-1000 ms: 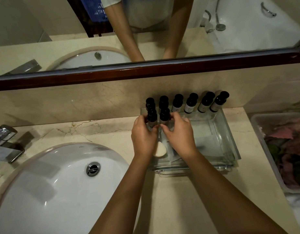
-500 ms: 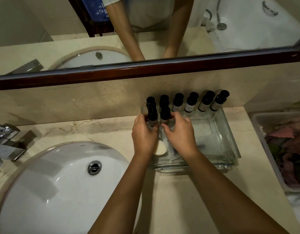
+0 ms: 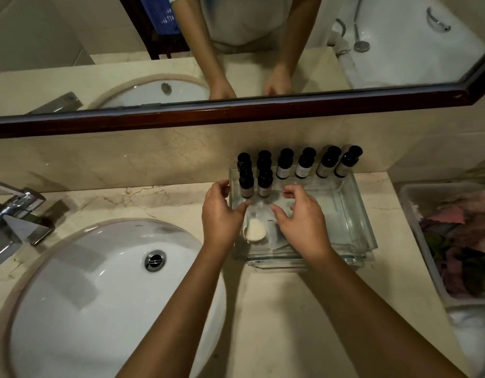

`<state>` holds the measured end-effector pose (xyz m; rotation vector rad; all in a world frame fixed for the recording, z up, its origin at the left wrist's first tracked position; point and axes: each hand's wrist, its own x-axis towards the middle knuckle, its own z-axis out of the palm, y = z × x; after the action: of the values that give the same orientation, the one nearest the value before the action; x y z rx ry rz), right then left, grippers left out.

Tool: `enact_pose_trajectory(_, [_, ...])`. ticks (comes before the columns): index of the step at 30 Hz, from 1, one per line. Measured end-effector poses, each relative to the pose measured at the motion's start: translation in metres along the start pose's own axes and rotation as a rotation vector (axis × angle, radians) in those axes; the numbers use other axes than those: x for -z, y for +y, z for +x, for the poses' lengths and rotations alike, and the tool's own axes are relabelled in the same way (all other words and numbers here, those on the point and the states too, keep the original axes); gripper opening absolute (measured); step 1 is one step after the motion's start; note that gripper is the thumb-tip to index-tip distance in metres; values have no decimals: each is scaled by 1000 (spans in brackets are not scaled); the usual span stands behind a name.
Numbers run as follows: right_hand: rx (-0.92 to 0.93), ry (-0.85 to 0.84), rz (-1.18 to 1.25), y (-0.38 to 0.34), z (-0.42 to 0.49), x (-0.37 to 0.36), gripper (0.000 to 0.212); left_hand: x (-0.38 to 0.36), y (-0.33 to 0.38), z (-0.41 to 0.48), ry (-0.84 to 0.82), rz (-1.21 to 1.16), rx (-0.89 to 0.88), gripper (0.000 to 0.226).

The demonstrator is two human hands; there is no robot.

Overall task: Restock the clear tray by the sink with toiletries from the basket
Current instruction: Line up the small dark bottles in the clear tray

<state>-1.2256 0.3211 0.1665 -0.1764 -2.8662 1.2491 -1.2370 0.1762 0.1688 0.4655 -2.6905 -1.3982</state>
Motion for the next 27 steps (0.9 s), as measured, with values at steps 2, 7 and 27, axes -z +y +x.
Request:
enact_pose_trajectory(2, [28, -28, -32, -1, -6, 13, 42, 16, 4, -8, -16, -59, 34, 55])
enact_pose_trajectory(7, [92, -81, -132, -4, -22, 56, 36, 64, 21, -35, -6, -174, 75, 31])
enact_pose_trajectory(27, [436, -297, -137, -99, -69, 165, 23, 200, 51, -185, -240, 73, 96, 21])
